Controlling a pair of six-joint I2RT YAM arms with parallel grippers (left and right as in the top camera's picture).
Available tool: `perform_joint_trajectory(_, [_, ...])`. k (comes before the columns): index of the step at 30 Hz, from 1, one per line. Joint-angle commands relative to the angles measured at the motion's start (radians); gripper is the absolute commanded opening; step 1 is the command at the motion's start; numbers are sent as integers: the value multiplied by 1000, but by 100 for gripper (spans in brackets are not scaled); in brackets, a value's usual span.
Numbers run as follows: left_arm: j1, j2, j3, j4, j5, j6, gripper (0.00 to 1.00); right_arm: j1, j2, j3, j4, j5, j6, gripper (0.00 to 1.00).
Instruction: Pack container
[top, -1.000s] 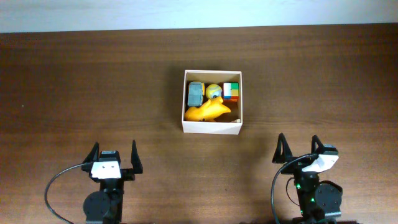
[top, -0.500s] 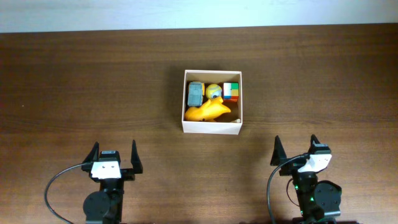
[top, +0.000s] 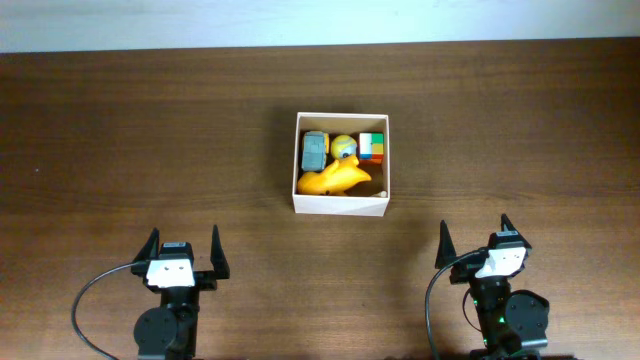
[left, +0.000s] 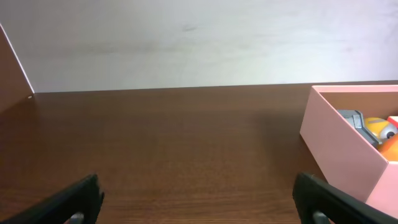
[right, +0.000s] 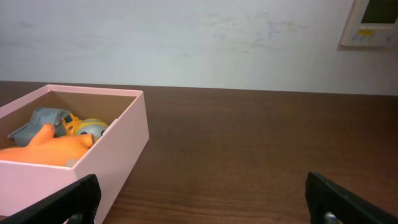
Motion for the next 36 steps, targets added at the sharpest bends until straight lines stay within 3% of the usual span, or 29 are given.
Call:
perform_joint_trajectory(1, [0, -8, -6, 0, 11, 15, 99, 6, -11, -8, -3, -18, -24, 99])
perform_joint_trajectory(36, [0, -8, -6, 0, 11, 15, 99, 6, -11, -8, -3, -17, -2, 99])
